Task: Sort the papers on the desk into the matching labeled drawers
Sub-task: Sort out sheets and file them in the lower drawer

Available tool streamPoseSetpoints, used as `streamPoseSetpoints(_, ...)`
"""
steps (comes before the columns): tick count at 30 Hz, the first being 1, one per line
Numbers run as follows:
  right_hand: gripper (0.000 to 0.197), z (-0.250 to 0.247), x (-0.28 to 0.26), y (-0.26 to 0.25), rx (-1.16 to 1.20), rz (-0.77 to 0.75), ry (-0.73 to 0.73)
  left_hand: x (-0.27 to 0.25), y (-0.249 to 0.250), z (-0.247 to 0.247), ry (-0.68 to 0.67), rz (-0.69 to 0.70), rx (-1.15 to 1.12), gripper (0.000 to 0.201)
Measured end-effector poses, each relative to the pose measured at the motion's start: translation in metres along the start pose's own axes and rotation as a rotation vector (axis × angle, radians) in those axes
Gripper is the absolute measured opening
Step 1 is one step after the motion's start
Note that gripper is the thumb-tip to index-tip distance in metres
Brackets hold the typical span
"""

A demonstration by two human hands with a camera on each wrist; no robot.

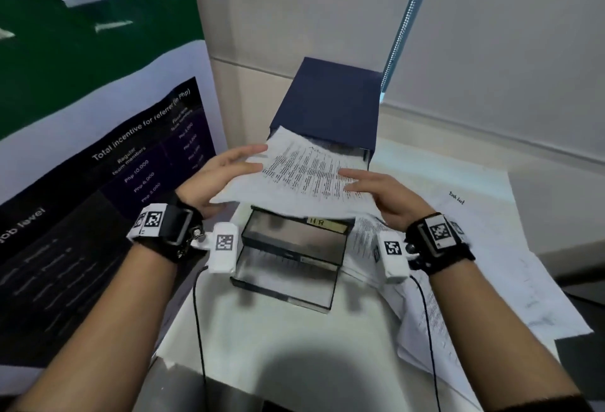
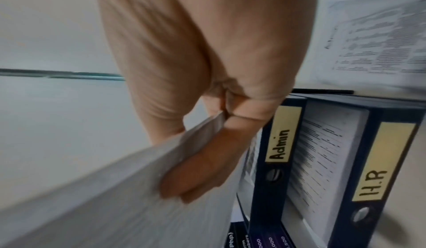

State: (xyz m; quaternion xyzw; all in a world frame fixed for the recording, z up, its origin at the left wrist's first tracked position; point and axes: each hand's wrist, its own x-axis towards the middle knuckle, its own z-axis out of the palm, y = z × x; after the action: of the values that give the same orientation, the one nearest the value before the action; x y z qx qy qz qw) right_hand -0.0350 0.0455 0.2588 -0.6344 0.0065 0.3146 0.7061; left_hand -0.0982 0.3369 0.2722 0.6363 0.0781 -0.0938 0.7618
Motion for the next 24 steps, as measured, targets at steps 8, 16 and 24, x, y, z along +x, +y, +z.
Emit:
streamPoseSetpoints(8,0.039,-0.014,0.034,-0.009,0.045,0.136,0.077,0.064,-0.019,0.006,0.225,-0.062,-0.173,0.023)
streamPoseSetpoints(16,0.014,-0.023,0.076,-0.010,0.250,0.023,0.344,0.116,-0.046,0.008,0.544,0.371,0.742,0.017)
streamPoseSetpoints(24,0.007,-0.029,0.109,-0.014,0.106,0.074,0.334,0.135,-0.066,0.058,0.081,0.328,1.414,0.045)
